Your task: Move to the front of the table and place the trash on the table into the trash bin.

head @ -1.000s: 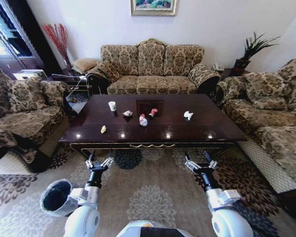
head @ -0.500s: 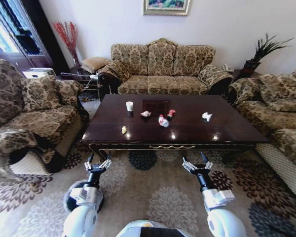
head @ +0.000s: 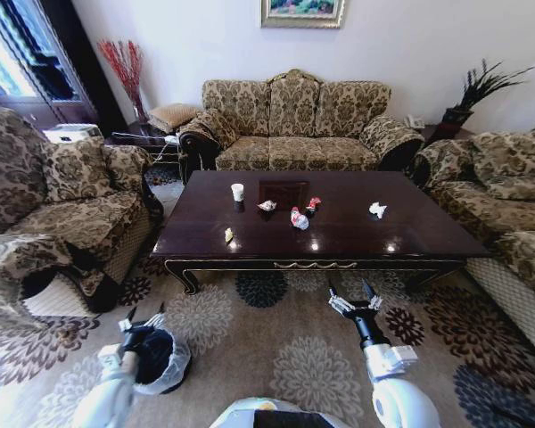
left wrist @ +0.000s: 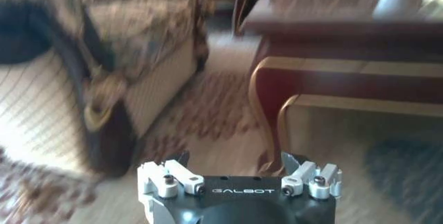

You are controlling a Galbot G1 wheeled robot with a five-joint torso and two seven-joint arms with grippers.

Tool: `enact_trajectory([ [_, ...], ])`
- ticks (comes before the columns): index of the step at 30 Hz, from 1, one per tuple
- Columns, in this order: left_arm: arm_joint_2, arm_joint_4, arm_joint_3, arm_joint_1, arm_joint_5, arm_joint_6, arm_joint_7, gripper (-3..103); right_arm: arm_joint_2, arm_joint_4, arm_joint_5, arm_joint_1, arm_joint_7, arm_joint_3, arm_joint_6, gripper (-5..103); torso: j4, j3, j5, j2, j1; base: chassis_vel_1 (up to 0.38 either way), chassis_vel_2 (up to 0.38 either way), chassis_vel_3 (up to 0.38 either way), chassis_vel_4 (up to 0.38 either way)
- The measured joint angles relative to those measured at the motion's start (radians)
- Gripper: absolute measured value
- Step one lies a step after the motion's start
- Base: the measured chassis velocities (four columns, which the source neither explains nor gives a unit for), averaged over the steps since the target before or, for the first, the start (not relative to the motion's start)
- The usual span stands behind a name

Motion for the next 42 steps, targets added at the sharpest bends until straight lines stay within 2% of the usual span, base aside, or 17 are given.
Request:
enact_trajectory([
  [2,0.043,0.115,0.005,-0.041,-0.005,0.013,0.032,92,0.005,-0.006,0.013,0.011,0.014,-0.003,0.000,100,-0.0003,0.000,0.0006,0.000,0.000,0.000,0.000,0.000,0.000],
  [3,0.043,0.115,0.005,-0.041,-0.005,0.013,0.032,92,0.005,-0.006,0.013,0.011,0.014,-0.003,0.000,100,-0.0003,0.000,0.0006,0.000,0.000,0.000,0.000,0.000,0.000],
  [5,0.081,0.225,0.026,-0.079,-0.038,0.031,0.062,92,0.017,-0.028,0.014,0.036,0.047,-0.010,0.018,100,-0.0003,0.000,0.0009,0.000,0.000,0.000,0.000,0.000,0.000],
  [6,0.081,0.225,0.026,-0.079,-0.038,0.031,0.062,92,0.017,-0.028,0.014,0.036,0.047,-0.010,0.018,100,-0.0003,0.000,0.0009,0.000,0.000,0.000,0.000,0.000,0.000],
  [7,0.093,0.273,0.033,-0.096,-0.032,0.029,0.075,92,0.019,-0.035,0.011,0.042,0.050,-0.011,0.023,100,-0.0003,0.000,0.0011,0.000,0.000,0.000,0.000,0.000,0.000],
  [8,0.110,0.339,0.042,-0.122,-0.016,0.024,0.100,92,0.020,-0.040,0.007,0.046,0.051,-0.012,0.029,100,-0.0001,0.000,0.0007,0.000,0.000,0.000,0.000,0.000,0.000],
  [9,0.110,0.339,0.042,-0.122,-0.016,0.024,0.100,92,0.020,-0.040,0.007,0.046,0.051,-0.012,0.029,100,-0.0001,0.000,0.0007,0.000,0.000,0.000,0.000,0.000,0.000],
  [12,0.144,0.457,0.054,-0.173,0.022,0.004,0.141,92,0.017,-0.047,0.002,0.050,0.058,-0.013,0.034,100,-0.0003,0.000,0.0009,0.000,0.000,0.000,0.000,0.000,0.000],
  [13,0.163,0.531,0.058,-0.204,0.052,-0.018,0.155,92,0.010,-0.054,0.002,0.053,0.058,-0.013,0.034,100,-0.0004,0.000,0.0007,0.000,0.000,0.000,0.000,0.000,0.000],
  [14,0.163,0.531,0.058,-0.204,0.052,-0.018,0.155,92,0.010,-0.054,0.002,0.053,0.058,-0.013,0.034,100,-0.0004,0.000,0.0007,0.000,0.000,0.000,0.000,0.000,0.000],
  [18,0.205,0.694,0.061,-0.261,0.086,-0.047,0.193,92,-0.002,-0.072,0.007,0.056,0.052,-0.012,0.034,100,0.0000,0.000,0.0015,0.000,0.000,0.000,0.000,0.000,0.000],
  [24,0.215,0.748,0.059,-0.282,0.104,-0.044,0.249,92,-0.005,-0.082,0.006,0.050,0.049,-0.013,0.034,100,-0.0002,0.000,0.0009,0.000,0.000,0.000,0.000,0.000,0.000],
  [30,0.216,0.693,0.043,-0.247,0.101,-0.014,0.318,92,0.003,-0.089,0.002,0.038,0.049,-0.005,0.033,100,0.0000,0.000,0.0013,0.000,0.000,0.000,0.000,0.000,0.000],
  [36,0.217,0.723,0.048,-0.264,0.123,-0.019,0.348,90,0.008,-0.100,-0.004,0.037,0.049,-0.009,0.034,100,-0.0007,0.000,0.0011,0.000,0.000,0.000,0.000,0.000,0.000],
  [38,0.216,0.751,0.052,-0.280,0.136,-0.026,0.356,89,0.004,-0.107,-0.005,0.039,0.049,-0.011,0.034,100,0.0001,0.000,0.0013,0.000,0.000,0.000,0.000,0.000,0.000],
  [40,0.208,0.788,0.064,-0.307,0.159,-0.037,0.359,82,0.000,-0.115,-0.005,0.036,0.049,-0.010,0.035,100,-0.0001,0.000,0.0013,0.000,0.000,0.000,0.000,0.000,0.000],
  [42,0.204,0.804,0.067,-0.319,0.171,-0.045,0.360,81,-0.001,-0.117,-0.005,0.035,0.049,-0.009,0.035,100,-0.0005,0.000,0.0013,0.000,0.000,0.000,0.000,0.000,0.000],
])
